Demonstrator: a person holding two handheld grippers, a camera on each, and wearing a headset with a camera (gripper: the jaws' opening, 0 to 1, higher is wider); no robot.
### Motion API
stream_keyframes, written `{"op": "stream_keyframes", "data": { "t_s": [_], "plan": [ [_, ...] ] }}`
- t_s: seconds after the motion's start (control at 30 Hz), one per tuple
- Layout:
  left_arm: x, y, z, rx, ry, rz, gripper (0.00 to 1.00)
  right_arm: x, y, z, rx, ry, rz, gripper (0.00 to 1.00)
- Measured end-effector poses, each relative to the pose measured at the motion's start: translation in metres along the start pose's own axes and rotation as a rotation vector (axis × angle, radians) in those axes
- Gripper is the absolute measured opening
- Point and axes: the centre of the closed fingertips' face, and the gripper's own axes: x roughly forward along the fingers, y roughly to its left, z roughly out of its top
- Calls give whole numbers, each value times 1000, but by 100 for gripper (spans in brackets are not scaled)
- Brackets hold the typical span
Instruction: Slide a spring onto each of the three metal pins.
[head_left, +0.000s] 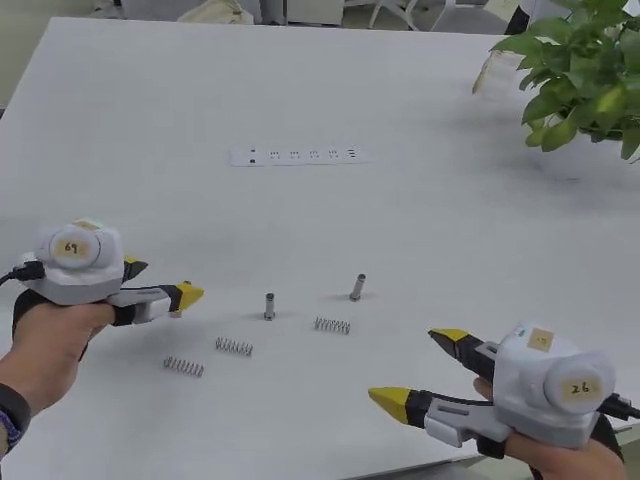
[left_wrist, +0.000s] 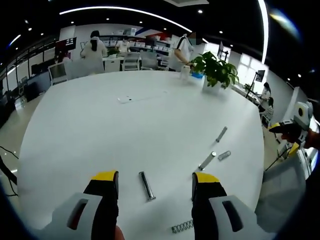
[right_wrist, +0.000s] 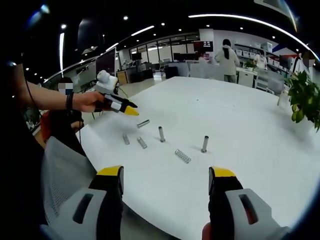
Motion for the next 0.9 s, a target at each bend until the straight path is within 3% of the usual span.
{"op": "stream_keyframes", "data": {
  "t_s": [0.2, 0.37, 0.63, 0.9],
  "plan": [
    [11, 9, -10, -13, 37, 26, 46, -1, 0, 0, 2, -1, 4, 68],
    [20, 7, -12, -17, 52, 21, 41, 1, 1, 0, 1, 2, 9, 68],
    [34, 6, -28, -5, 106, 7, 34, 2, 2, -1, -5, 11, 16, 68],
    [43, 9, -35, -19, 126, 19, 25, 0, 1, -6, 2, 18, 9, 68]
  ]
}}
